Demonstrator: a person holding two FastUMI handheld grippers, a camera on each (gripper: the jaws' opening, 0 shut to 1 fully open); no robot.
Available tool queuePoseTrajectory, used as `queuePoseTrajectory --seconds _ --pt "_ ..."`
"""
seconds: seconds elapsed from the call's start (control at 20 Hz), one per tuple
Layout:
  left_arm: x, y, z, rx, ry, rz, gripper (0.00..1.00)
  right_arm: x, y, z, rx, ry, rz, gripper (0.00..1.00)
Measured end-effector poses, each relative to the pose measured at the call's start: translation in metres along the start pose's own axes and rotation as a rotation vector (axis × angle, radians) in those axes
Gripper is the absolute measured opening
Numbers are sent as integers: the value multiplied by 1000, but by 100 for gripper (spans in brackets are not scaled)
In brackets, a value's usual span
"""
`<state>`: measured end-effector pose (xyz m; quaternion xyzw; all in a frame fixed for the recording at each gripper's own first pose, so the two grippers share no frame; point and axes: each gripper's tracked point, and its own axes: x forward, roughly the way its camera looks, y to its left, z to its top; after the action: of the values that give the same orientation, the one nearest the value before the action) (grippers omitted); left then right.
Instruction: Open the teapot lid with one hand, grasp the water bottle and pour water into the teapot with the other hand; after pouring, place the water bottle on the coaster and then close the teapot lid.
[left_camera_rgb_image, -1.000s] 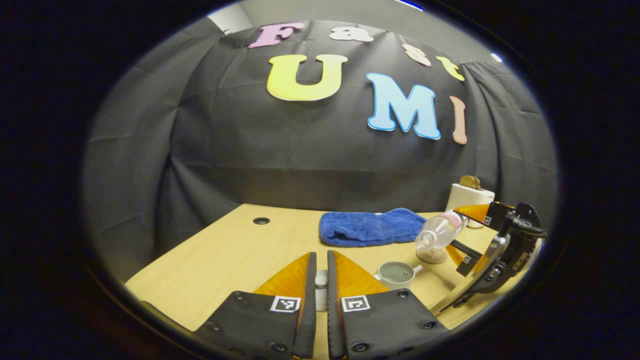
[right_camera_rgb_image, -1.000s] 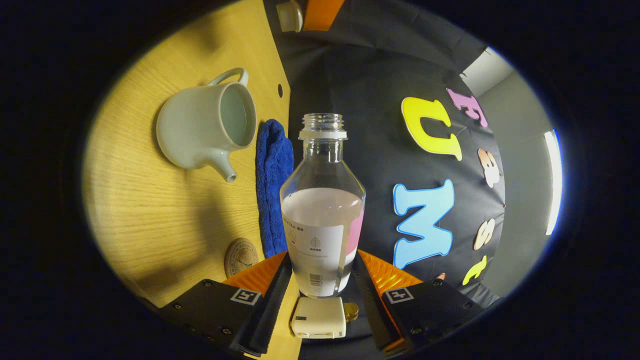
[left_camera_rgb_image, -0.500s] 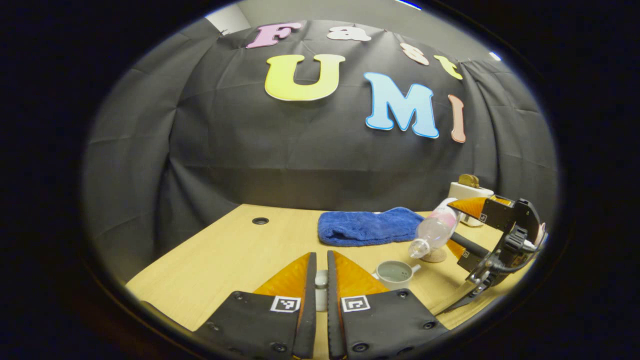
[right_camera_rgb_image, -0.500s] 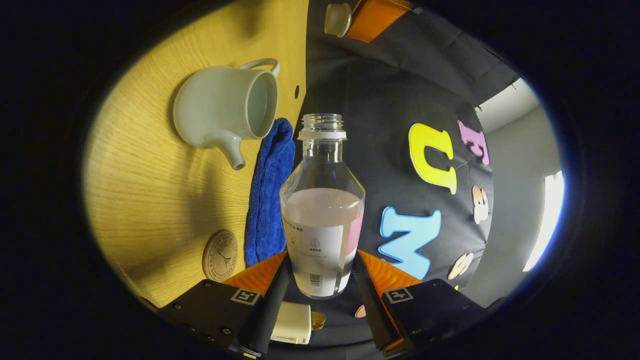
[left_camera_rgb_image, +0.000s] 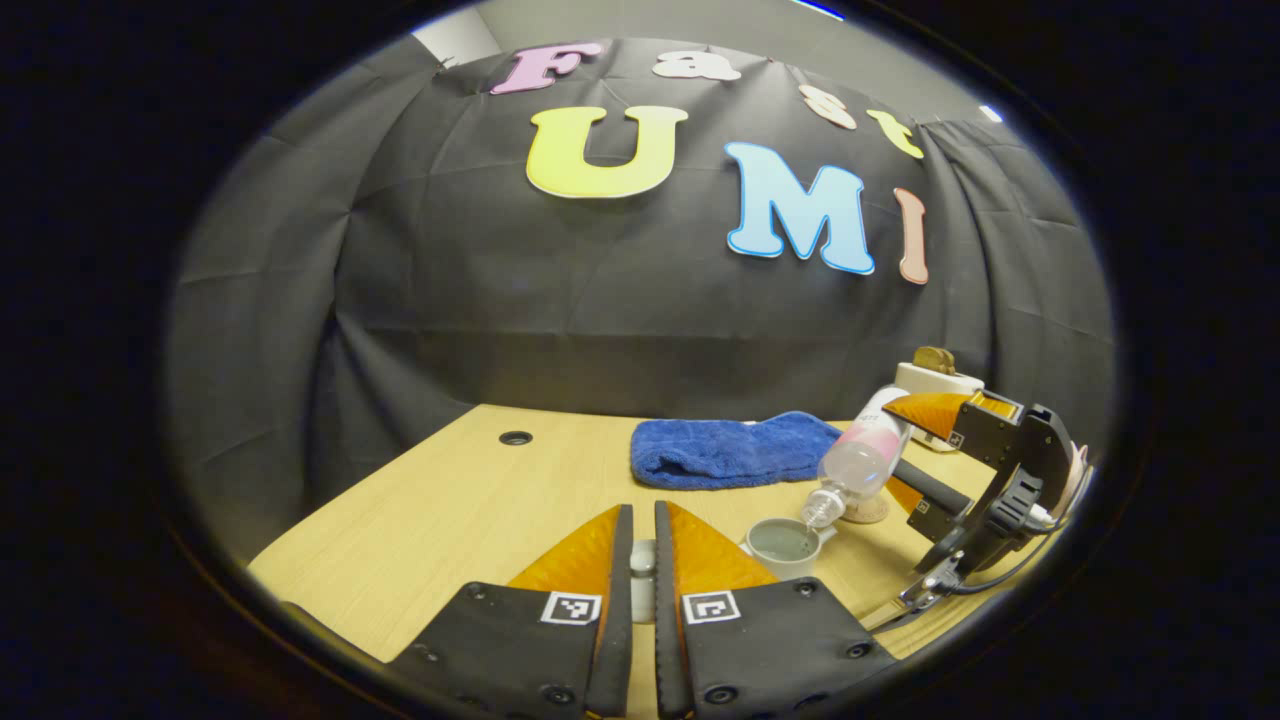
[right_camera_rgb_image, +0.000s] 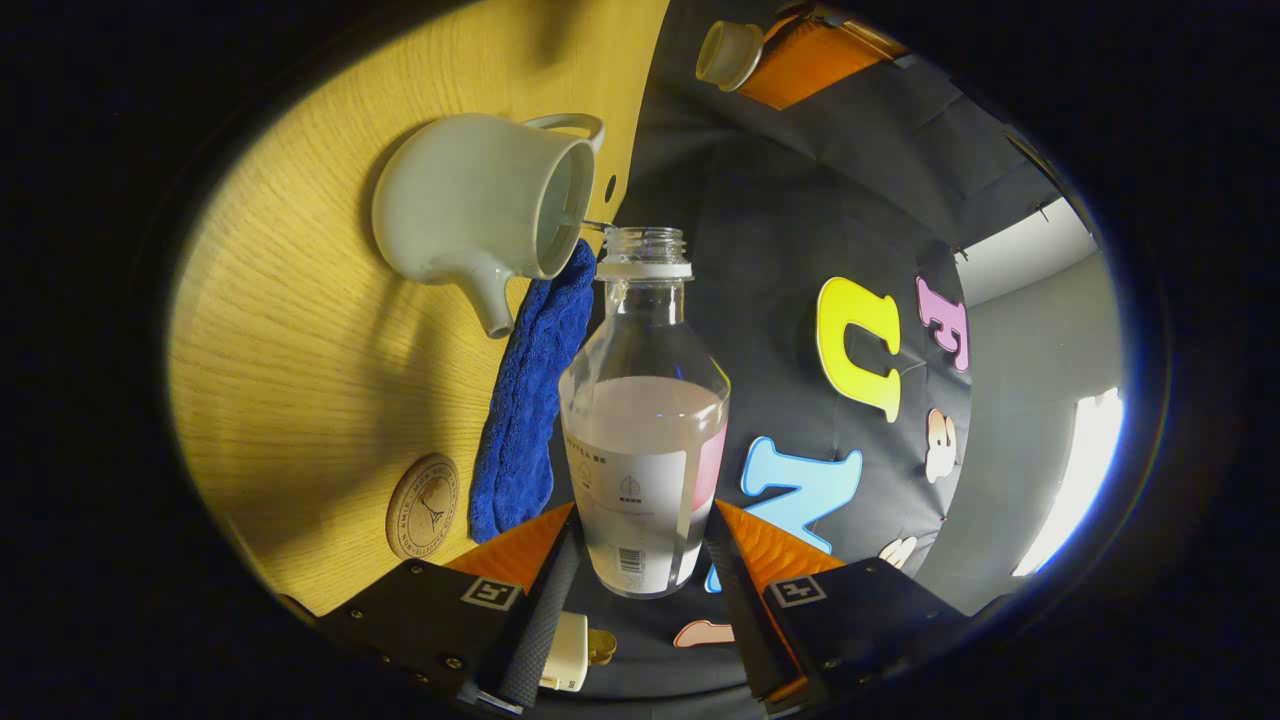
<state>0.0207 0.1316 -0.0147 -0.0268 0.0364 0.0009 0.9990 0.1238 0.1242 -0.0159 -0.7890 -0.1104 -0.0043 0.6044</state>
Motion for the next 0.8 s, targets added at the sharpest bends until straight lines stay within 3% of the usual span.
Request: queuePoseTrajectory --seconds 0.55,0.8 --pt "-1 -1 -3 -7 2 -3 16 -2 -11 8 -88 -35 -84 75" --pt "-3 0 -5 -8 6 -5 16 0 -11 12 -99 -51 -80 75"
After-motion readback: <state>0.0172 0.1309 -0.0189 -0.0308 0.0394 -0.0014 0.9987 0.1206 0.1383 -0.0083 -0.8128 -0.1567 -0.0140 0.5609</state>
